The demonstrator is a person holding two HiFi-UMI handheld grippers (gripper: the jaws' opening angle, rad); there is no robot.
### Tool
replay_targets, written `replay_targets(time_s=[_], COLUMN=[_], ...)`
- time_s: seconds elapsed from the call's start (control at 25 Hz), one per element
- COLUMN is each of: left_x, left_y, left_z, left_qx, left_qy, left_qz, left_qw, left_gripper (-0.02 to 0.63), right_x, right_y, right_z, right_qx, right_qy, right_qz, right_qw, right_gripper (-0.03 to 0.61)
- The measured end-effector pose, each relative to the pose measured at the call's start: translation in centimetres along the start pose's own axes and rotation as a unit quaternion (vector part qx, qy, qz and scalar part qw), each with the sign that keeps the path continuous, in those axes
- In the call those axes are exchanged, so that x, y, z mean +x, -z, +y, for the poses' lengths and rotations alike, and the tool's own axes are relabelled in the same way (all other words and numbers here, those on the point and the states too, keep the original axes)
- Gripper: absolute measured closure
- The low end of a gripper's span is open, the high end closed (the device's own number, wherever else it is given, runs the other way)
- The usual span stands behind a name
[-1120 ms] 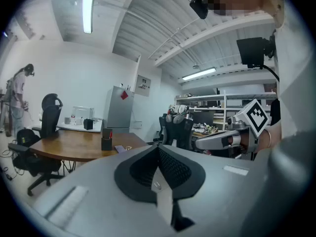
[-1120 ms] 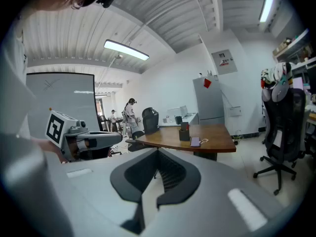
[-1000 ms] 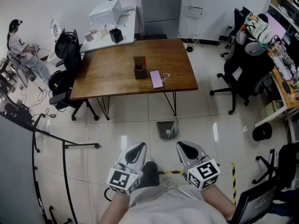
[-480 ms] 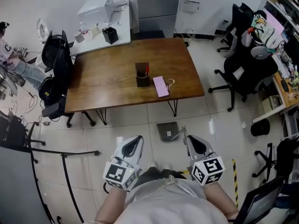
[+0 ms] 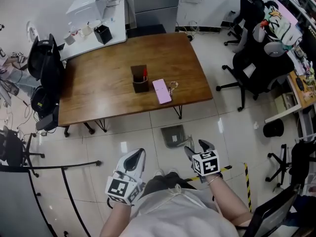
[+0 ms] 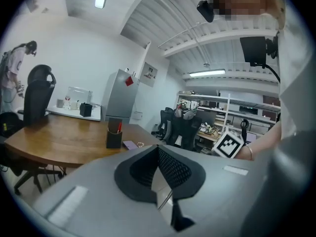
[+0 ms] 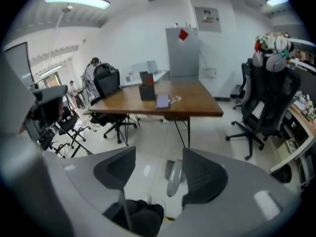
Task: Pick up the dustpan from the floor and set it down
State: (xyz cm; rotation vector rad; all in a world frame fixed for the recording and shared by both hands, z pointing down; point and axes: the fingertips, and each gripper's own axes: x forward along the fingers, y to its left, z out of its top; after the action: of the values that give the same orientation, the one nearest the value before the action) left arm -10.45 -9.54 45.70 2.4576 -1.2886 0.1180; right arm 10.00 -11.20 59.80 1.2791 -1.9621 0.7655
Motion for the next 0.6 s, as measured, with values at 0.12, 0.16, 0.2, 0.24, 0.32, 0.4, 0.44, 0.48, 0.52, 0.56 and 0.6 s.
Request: replay_targets(time_s=[0.12, 0.16, 0.2, 0.24, 0.32, 0.4, 0.44, 0.48, 0.52, 0.56, 0.6], left_x=[1.8, 2.5, 3.1, 3.6, 4.5, 5.1, 5.2, 5.3, 5.2, 5.1, 5.0], left_y=[2.7, 3.7, 4.9, 6.2, 8.4, 10.0, 10.5, 10.9, 11.3, 11.5, 11.5], left_z=[0.5, 0.7, 0.8, 0.8, 0.6, 0.6, 0.7, 0.9, 1.1, 1.2, 1.3], left_qx=[0.002, 0.005, 0.01, 0.017, 0.033, 0.03, 0.022, 0.015, 0.013, 0.014, 0.016], left_qy=[-0.001, -0.001, 0.001, 0.005, 0.015, 0.023, 0.025, 0.025, 0.023, 0.023, 0.023], left_qz=[0.012, 0.017, 0.023, 0.03, 0.046, 0.052, 0.051, 0.05, 0.051, 0.054, 0.058], left_qw=[0.9999, 0.9998, 0.9997, 0.9994, 0.9983, 0.9979, 0.9982, 0.9983, 0.9984, 0.9982, 0.9979], left_gripper=[0.598, 0.598, 0.598, 0.598, 0.598, 0.598, 0.598, 0.598, 0.598, 0.598, 0.598], right_x=[6.6, 8.5, 10.2, 11.7, 14.0, 15.8, 16.4, 16.8, 17.1, 17.2, 17.2], right_y=[5.0, 6.5, 7.8, 9.0, 11.0, 12.7, 13.1, 13.1, 12.9, 12.7, 12.6], right_z=[-3.2, -4.0, -4.6, -5.1, -5.7, -5.4, -4.8, -3.9, -3.2, -2.8, -2.7], right_qx=[0.028, 0.038, 0.047, 0.051, 0.05, 0.054, 0.066, 0.082, 0.096, 0.105, 0.109], right_qy=[0.01, 0.01, 0.009, 0.007, 0.005, -0.009, -0.028, -0.051, -0.069, -0.077, -0.078], right_qz=[0.106, 0.137, 0.163, 0.185, 0.224, 0.255, 0.261, 0.259, 0.251, 0.244, 0.241], right_qw=[0.994, 0.99, 0.986, 0.981, 0.973, 0.965, 0.963, 0.961, 0.961, 0.961, 0.961], right_gripper=[0.293, 0.293, 0.294, 0.297, 0.32, 0.368, 0.443, 0.496, 0.514, 0.518, 0.524])
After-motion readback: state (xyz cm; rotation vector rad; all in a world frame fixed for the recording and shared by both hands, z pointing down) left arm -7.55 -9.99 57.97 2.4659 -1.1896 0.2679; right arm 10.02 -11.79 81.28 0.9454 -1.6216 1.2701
